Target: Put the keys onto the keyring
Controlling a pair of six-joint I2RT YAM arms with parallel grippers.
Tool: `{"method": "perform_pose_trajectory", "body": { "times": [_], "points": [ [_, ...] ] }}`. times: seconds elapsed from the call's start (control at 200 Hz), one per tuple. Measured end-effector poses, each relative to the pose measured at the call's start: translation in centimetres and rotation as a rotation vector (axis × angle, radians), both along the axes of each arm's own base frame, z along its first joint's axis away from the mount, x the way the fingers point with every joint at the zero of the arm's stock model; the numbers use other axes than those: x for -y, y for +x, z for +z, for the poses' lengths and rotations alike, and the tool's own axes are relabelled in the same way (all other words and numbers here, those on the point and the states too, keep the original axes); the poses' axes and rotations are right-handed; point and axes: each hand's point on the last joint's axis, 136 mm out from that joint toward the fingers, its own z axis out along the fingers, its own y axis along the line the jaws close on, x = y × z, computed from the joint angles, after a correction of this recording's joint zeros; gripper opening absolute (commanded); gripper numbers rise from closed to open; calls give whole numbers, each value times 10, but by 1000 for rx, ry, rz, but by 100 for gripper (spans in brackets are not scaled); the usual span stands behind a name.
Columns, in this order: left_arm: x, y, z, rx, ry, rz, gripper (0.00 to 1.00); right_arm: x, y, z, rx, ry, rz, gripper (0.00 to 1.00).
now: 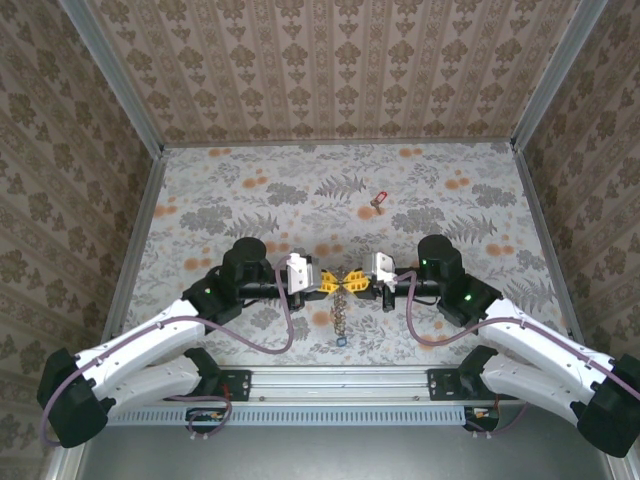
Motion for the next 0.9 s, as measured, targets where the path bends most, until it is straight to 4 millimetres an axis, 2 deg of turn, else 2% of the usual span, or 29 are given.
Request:
{"method": "perform_pose_trajectory", "body": {
  "times": [0.08,0.27,0.9],
  "points": [
    [-1,1,-1,-1,7,11,0,-1,1,-2,-7,-5,2,9],
    [-1,2,-3,5,13,17,0,-2,1,-2,-9,-5,5,15],
    [-1,3,-6,13,26,24,0,-5,0,3,-21,12,23,20]
  ]
}}
